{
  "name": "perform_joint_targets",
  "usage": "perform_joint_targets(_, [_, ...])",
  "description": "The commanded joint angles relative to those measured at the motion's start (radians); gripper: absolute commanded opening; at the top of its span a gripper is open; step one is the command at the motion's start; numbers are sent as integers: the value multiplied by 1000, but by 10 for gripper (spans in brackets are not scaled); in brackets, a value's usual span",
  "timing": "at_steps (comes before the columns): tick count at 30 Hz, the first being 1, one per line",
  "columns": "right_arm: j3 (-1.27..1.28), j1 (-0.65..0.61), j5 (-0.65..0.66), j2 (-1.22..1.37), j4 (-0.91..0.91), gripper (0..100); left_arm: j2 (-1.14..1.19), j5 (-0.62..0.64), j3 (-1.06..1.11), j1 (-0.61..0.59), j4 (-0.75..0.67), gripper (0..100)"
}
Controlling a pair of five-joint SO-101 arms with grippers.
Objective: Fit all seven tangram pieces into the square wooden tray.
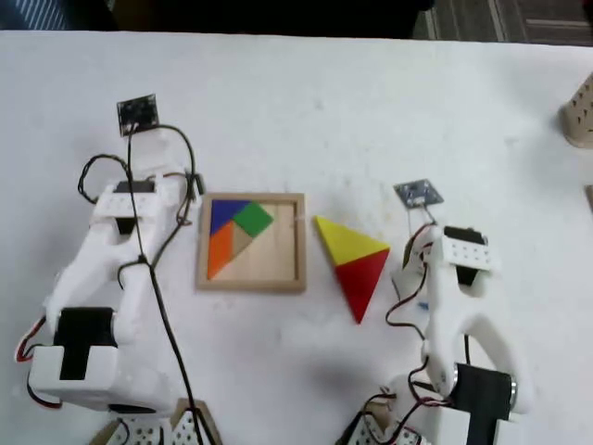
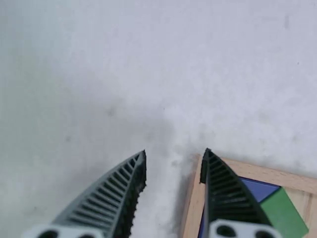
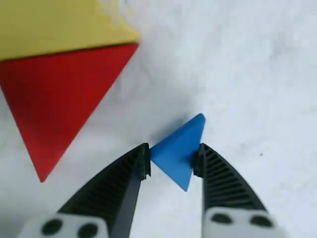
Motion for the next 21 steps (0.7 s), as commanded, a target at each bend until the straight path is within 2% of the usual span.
perform_joint_targets(1, [-104,5,-29,2,-16,129,-13,-11,-57,18,8,195])
perform_joint_targets(5, [-161,5,-80,2,-16,130,-13,-11,-57,18,8,195])
perform_joint_targets(16, [-163,7,-86,2,-24,128,-13,-11,-57,19,8,195])
perform_joint_targets(21, [-161,4,-176,4,-25,129,-13,-11,-57,22,8,195])
